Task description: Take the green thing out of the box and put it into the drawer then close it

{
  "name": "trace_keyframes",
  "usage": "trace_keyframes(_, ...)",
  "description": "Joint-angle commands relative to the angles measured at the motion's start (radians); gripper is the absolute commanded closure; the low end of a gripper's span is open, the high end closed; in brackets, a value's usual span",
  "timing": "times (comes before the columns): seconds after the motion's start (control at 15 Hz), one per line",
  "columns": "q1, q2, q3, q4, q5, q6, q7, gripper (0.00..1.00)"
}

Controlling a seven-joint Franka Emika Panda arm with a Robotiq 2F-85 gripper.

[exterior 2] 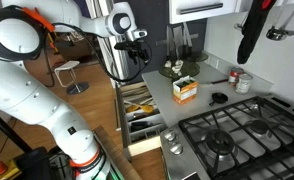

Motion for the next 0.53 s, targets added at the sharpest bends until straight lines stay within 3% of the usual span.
trace_keyframes(0.0, 0.022, 0.003, -0.019, 0.002, -0.007, -0.002, 0.006, 0.0)
trace_keyframes(0.07, 0.022, 0.003, -0.019, 0.002, -0.007, -0.002, 0.006, 0.0)
trace_keyframes(0.13, 0.01, -0.003, -0.004, 0.009, -0.079, -0.005, 0.028, 0.0)
trace_keyframes(0.2, 0.023, 0.002, -0.02, 0.004, -0.025, -0.003, 0.006, 0.0)
trace_keyframes(0.47, 0.022, 0.002, -0.019, 0.009, -0.06, -0.003, 0.01, 0.0)
